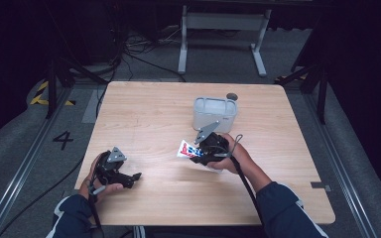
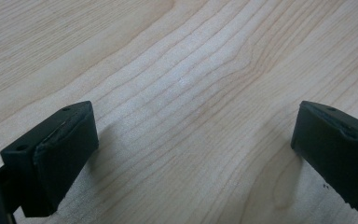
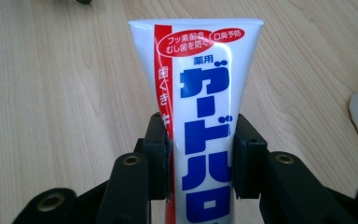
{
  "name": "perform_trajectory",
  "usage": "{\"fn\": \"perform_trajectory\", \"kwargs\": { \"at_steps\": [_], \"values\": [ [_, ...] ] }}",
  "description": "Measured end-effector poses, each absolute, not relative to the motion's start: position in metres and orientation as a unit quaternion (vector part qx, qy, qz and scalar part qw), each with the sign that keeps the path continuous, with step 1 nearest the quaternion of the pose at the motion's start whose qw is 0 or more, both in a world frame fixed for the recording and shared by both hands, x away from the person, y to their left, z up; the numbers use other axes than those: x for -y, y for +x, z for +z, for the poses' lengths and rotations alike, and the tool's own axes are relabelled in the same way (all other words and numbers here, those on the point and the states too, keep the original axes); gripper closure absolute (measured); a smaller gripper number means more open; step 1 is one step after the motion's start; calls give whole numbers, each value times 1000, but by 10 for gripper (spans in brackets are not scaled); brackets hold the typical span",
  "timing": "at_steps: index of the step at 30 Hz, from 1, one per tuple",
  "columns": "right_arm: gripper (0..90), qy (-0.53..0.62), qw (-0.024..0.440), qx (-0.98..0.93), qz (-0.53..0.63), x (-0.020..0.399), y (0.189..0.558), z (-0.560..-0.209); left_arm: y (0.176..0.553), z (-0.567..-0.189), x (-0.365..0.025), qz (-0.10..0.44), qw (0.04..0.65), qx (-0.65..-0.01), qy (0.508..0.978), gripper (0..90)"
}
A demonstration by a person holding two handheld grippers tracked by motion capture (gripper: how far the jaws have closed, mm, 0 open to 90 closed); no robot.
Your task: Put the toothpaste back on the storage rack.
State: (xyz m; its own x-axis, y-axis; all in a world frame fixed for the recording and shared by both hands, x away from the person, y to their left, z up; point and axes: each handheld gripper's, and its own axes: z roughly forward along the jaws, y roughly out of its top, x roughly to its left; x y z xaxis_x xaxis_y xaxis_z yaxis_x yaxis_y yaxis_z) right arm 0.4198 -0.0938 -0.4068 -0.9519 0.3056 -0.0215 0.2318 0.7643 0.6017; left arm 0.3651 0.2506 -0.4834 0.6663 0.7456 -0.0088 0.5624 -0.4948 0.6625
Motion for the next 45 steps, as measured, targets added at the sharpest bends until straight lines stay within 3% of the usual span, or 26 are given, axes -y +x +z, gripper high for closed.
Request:
{"fn": "perform_trajectory", "kwargs": {
  "at_steps": [45],
  "values": [
    [651, 172, 143, -872, 436, 146, 438, -337, 367, -483, -251, 136, 326, -377, 856, 9]
  ]
}}
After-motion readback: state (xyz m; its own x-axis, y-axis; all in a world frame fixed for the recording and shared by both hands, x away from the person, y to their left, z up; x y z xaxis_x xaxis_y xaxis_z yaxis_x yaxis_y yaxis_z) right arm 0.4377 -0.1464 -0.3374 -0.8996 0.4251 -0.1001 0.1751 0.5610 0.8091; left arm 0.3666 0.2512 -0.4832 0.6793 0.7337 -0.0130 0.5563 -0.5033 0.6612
